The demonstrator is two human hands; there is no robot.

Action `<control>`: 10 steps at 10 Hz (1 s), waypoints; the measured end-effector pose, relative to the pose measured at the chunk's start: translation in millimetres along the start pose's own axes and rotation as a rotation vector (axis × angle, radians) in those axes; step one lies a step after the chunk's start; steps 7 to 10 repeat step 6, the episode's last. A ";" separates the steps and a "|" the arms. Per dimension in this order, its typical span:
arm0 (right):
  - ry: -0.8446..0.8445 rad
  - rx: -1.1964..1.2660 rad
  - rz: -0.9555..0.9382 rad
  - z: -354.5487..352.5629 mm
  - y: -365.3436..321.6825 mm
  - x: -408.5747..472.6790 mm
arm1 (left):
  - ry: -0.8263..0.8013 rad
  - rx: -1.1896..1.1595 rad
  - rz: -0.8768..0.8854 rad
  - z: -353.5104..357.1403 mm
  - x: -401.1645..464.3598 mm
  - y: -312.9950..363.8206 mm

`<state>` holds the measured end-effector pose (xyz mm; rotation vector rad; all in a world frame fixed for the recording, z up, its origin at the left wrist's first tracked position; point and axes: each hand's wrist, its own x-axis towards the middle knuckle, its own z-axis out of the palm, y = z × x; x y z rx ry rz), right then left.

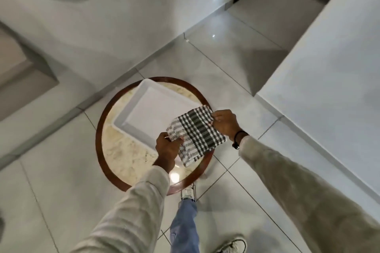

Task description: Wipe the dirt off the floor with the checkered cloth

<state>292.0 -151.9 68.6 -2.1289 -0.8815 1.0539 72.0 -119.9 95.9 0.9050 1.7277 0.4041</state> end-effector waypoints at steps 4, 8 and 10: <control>-0.164 -0.249 -0.040 147.5 4.0 129.8 | 0.084 0.240 -0.078 1.6 145.9 -34.4; 0.155 0.008 -0.041 57.7 -32.9 112.9 | 0.108 0.555 0.339 9.3 101.2 6.8; 0.155 0.008 -0.041 57.7 -32.9 112.9 | 0.108 0.555 0.339 9.3 101.2 6.8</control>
